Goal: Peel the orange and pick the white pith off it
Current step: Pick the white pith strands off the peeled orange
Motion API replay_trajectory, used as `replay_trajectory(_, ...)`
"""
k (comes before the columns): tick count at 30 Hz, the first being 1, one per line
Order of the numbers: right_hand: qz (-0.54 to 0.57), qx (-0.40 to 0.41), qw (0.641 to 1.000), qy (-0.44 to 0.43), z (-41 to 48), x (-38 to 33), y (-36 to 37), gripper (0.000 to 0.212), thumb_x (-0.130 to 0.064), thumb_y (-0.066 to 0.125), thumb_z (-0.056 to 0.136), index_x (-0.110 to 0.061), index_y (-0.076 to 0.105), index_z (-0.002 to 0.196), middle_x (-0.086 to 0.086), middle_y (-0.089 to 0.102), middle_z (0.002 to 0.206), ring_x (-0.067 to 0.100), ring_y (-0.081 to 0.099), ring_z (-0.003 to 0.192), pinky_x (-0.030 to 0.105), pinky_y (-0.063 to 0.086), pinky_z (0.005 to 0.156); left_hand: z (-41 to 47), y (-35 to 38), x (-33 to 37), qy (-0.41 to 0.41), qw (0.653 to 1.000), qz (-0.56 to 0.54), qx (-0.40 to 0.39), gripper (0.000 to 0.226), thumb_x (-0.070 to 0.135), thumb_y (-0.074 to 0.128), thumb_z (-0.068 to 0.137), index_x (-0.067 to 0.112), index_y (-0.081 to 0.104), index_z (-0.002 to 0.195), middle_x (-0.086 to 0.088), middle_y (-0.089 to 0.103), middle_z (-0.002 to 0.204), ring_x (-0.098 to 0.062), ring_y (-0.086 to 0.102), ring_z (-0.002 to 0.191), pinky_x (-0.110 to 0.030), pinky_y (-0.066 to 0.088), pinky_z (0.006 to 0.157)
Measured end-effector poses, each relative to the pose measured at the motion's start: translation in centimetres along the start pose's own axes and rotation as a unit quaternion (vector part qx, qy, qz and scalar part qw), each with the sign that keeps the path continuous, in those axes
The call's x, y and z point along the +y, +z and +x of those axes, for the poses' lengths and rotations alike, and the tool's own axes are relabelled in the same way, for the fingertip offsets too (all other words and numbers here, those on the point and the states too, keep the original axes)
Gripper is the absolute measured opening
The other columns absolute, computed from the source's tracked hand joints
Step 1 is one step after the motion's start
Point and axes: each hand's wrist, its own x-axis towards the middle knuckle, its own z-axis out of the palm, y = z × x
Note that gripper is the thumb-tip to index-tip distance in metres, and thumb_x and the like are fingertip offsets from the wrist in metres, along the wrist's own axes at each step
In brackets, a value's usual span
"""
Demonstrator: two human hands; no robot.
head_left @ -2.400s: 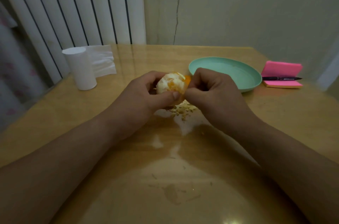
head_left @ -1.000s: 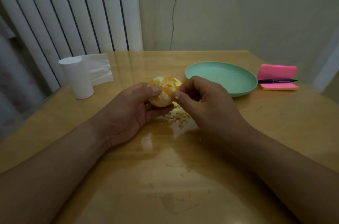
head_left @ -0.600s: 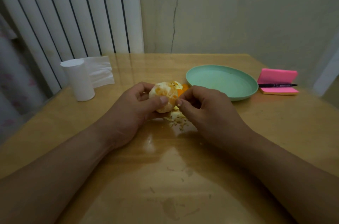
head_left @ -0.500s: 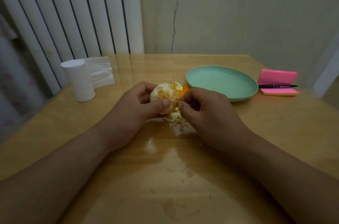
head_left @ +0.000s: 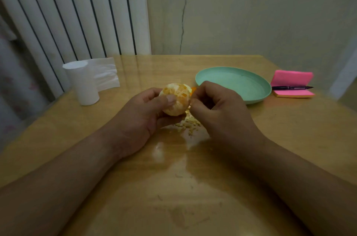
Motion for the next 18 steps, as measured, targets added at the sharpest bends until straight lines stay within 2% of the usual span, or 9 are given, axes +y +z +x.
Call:
replay_trajectory(3, 0.004, -0.008, 1.000, 0.017, 0.22, 0.17, -0.02, 0.017, -0.022, 0.059, 0.104, -0.023, 0.070, 0.092, -0.007, 0.068, 0.079, 0.011, 0.062, 0.075, 0.033, 0.053, 0.066, 0.01, -0.42, 0.04, -0.008, 0.998, -0.064, -0.016, 0.049, 0.023, 0.067, 0.097, -0.005, 0.062, 0.137, -0.024, 0.067, 0.139, -0.034, 0.068, 0.124, -0.043, 0.060, 0.102)
replay_trajectory(5, 0.003, -0.008, 1.000, 0.014, 0.28, 0.17, 0.02, 0.016, -0.021, 0.056, 0.105, -0.025, 0.070, 0.099, -0.006, 0.069, 0.083, 0.013, 0.064, 0.079, 0.037, 0.054, 0.069, -0.05, -0.46, 0.19, -0.018, 0.994, -0.104, -0.015, 0.049, 0.023, 0.068, 0.095, -0.005, 0.063, 0.135, -0.028, 0.065, 0.141, -0.035, 0.069, 0.119, -0.039, 0.062, 0.095)
replay_trajectory(7, -0.011, 0.005, 1.000, -0.001, 0.29, 0.08, 0.04, 0.010, -0.021, 0.061, 0.103, -0.029, 0.067, 0.105, -0.008, 0.067, 0.082, 0.013, 0.063, 0.077, 0.032, 0.053, 0.066, -0.16, -0.31, 0.28, -0.028, 0.991, -0.128, -0.013, 0.053, 0.022, 0.070, 0.091, -0.006, 0.062, 0.135, -0.029, 0.064, 0.141, -0.035, 0.070, 0.116, -0.035, 0.063, 0.089)
replay_trajectory(10, -0.015, 0.010, 1.000, -0.013, 0.22, -0.29, 0.16, 0.009, -0.023, 0.071, 0.098, -0.029, 0.065, 0.102, -0.012, 0.066, 0.082, 0.009, 0.063, 0.078, 0.020, 0.050, 0.065, -0.24, -0.34, 0.21, -0.036, 0.990, -0.136, -0.025, 0.053, 0.019, 0.065, 0.093, -0.006, 0.058, 0.139, -0.027, 0.065, 0.142, -0.034, 0.068, 0.123, -0.035, 0.063, 0.088)
replay_trajectory(14, -0.033, 0.000, 0.999, -0.024, 0.14, -0.43, 0.32, 0.010, -0.026, 0.076, 0.095, -0.027, 0.067, 0.098, -0.013, 0.067, 0.083, 0.009, 0.065, 0.081, 0.022, 0.053, 0.067, -0.27, -0.38, 0.25, -0.041, 0.988, -0.143, -0.045, 0.052, 0.018, 0.056, 0.096, -0.006, 0.054, 0.142, -0.026, 0.064, 0.143, -0.031, 0.069, 0.125, -0.035, 0.063, 0.092)
replay_trajectory(18, -0.034, 0.003, 0.999, -0.027, -0.06, -0.57, 0.44, 0.013, -0.025, 0.079, 0.094, -0.027, 0.067, 0.099, -0.013, 0.067, 0.082, 0.006, 0.065, 0.080, 0.018, 0.052, 0.067, -0.25, -0.26, 0.28, -0.044, 0.986, -0.154, -0.052, 0.054, 0.018, 0.052, 0.094, -0.006, 0.052, 0.143, -0.027, 0.065, 0.141, -0.032, 0.068, 0.127, -0.038, 0.062, 0.098)
